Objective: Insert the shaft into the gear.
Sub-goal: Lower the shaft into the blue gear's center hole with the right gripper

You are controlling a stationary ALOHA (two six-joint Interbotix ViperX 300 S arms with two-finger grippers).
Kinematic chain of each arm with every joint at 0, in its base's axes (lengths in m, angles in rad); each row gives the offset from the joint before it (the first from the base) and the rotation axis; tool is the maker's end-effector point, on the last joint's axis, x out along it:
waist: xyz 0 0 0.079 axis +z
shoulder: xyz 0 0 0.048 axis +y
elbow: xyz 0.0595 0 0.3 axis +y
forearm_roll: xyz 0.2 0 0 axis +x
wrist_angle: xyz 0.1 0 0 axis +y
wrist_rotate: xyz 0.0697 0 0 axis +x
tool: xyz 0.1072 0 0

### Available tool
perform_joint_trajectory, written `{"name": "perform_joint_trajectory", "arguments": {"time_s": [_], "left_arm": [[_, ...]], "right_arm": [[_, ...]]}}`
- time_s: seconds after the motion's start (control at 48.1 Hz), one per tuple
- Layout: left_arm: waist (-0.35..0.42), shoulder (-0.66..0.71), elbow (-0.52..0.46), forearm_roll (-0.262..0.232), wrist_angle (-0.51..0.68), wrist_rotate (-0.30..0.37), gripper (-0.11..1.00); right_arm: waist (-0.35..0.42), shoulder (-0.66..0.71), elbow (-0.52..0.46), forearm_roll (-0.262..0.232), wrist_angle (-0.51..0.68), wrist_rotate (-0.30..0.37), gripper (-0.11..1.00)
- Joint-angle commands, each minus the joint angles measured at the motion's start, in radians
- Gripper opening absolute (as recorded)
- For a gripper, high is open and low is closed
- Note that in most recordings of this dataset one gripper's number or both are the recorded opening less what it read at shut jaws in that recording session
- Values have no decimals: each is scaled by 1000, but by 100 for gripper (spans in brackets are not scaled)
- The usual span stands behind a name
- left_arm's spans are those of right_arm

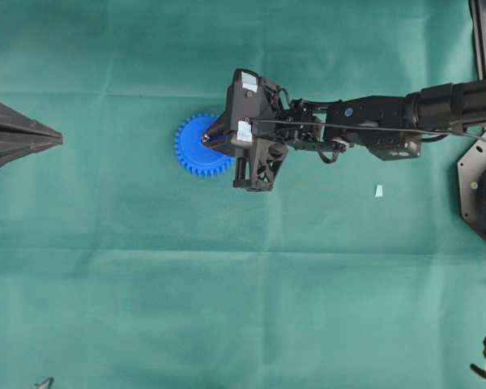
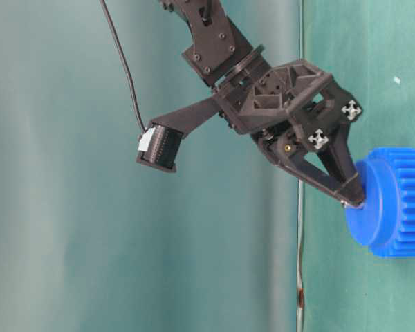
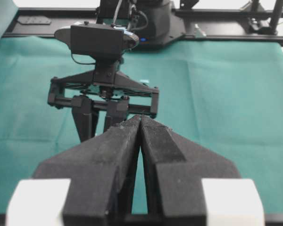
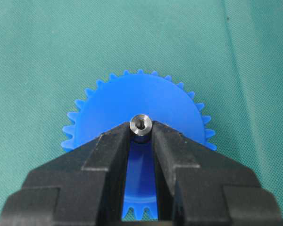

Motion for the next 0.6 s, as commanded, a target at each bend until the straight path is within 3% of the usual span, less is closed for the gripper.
{"name": "perform_joint_trajectory", "arguments": {"time_s": [0.0,0.187,0.27,0.582], "left_arm": [[2,6,-25,5,-5,2,0],[2,6,-25,3,-5,2,0],[2,6,-25,3,-5,2,0],[2,6,-25,3,-5,2,0]], "right_arm": [[0,-12,-18,3,-3,0,22],[0,-12,-20,3,-2,0,75],[2,-12,-20,3,-2,0,92],[2,-51,-18,3,17,-2,90]]}}
